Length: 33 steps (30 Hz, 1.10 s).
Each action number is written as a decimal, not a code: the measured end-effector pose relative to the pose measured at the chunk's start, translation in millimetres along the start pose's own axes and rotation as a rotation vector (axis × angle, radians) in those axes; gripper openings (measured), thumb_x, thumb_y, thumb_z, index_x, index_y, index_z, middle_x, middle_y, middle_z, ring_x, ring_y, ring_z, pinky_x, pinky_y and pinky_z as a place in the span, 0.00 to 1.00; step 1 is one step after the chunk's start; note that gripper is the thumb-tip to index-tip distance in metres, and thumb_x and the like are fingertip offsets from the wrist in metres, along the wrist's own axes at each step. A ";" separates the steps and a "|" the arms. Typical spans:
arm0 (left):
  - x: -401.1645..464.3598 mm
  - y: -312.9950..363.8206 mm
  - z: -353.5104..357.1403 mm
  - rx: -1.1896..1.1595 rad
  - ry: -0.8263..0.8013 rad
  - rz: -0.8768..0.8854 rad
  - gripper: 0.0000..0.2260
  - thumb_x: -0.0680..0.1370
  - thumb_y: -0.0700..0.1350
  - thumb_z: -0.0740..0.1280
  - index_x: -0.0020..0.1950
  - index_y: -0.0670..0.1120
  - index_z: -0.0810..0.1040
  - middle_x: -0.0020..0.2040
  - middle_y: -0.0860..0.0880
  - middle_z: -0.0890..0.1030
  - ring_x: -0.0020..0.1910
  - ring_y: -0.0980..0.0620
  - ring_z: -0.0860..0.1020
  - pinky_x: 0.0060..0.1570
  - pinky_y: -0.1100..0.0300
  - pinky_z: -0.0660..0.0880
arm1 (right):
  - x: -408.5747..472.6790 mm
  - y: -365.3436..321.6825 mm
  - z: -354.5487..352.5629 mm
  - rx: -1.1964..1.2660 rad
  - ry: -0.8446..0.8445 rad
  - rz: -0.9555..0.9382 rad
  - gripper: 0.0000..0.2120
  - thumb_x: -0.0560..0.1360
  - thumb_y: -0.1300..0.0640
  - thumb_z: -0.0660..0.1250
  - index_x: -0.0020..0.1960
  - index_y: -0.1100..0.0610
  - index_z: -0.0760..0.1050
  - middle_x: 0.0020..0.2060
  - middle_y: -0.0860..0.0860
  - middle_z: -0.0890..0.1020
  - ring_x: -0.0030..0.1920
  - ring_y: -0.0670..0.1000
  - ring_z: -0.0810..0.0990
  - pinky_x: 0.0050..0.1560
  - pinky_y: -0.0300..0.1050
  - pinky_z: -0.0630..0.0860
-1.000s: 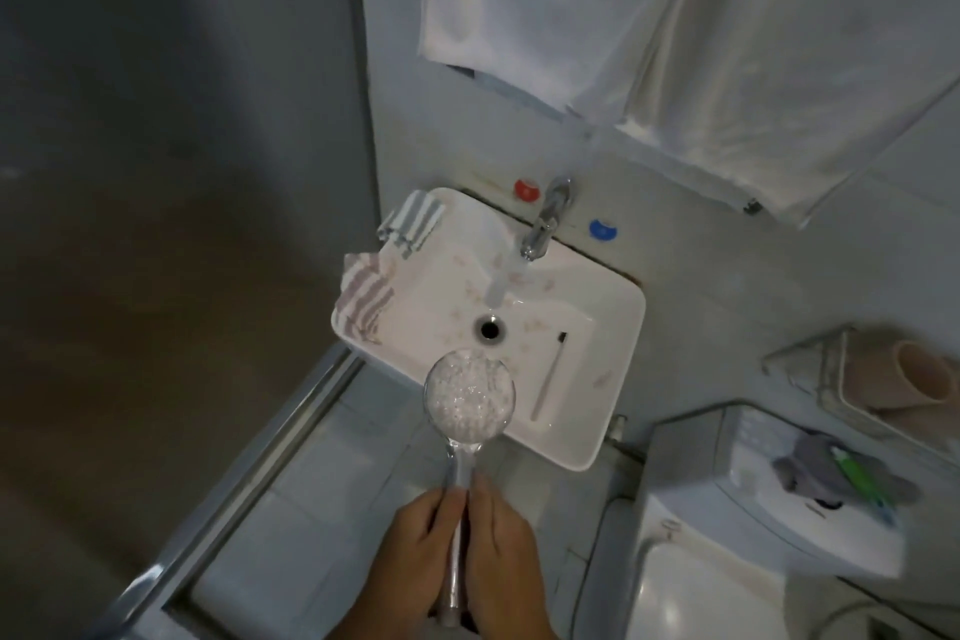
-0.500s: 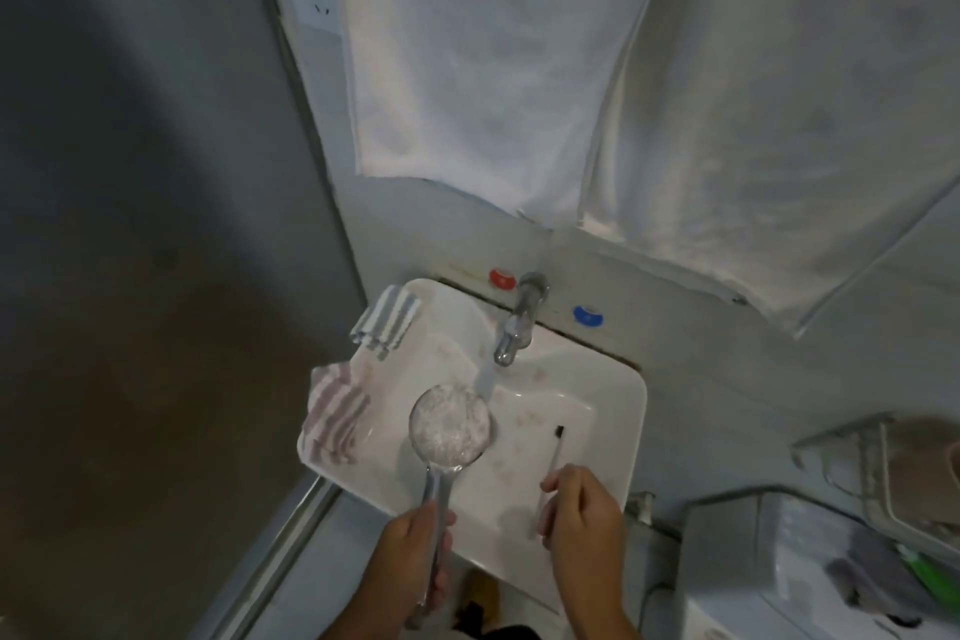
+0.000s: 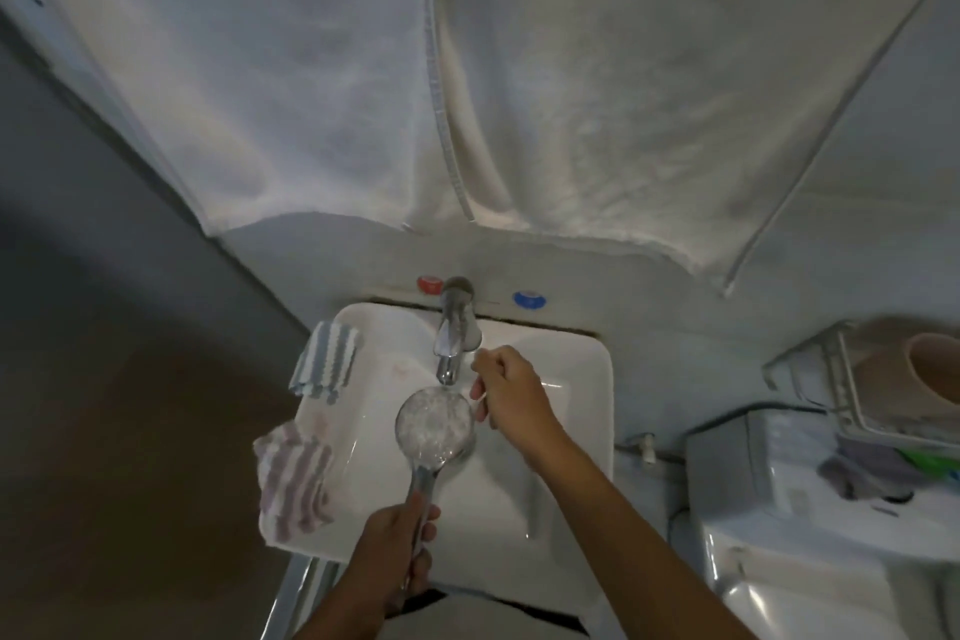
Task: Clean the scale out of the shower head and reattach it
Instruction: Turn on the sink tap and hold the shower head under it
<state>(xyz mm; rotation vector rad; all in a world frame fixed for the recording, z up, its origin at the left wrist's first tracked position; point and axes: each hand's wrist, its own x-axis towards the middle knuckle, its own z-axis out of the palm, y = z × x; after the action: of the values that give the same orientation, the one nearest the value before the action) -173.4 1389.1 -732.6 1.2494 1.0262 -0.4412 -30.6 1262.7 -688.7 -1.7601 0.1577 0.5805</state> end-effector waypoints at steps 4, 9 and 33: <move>15.4 11.1 -10.6 0.082 -0.052 -0.020 0.21 0.79 0.54 0.63 0.50 0.34 0.77 0.32 0.45 0.72 0.19 0.51 0.65 0.22 0.66 0.62 | 14.2 -24.8 10.1 -0.023 -0.062 0.069 0.20 0.82 0.46 0.52 0.55 0.61 0.74 0.36 0.55 0.81 0.32 0.52 0.79 0.28 0.39 0.73; 22.2 27.9 -18.3 0.176 -0.123 -0.022 0.23 0.77 0.58 0.64 0.51 0.36 0.76 0.34 0.45 0.71 0.20 0.51 0.65 0.21 0.67 0.61 | 29.6 -37.7 30.7 0.133 -0.079 0.177 0.23 0.83 0.44 0.50 0.59 0.63 0.72 0.32 0.56 0.82 0.27 0.51 0.79 0.24 0.36 0.72; 54.8 59.2 -46.6 0.418 -0.244 -0.003 0.23 0.77 0.62 0.60 0.50 0.43 0.77 0.37 0.49 0.74 0.21 0.55 0.69 0.20 0.69 0.58 | 57.2 -51.1 60.3 0.383 0.129 0.168 0.20 0.83 0.54 0.52 0.33 0.54 0.66 0.23 0.48 0.67 0.20 0.45 0.60 0.20 0.39 0.56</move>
<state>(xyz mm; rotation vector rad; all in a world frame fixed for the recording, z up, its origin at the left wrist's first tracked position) -118.4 1463.5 -743.2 1.5184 0.7480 -0.8201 21.5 1344.8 -680.1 -1.4182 0.4787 0.5175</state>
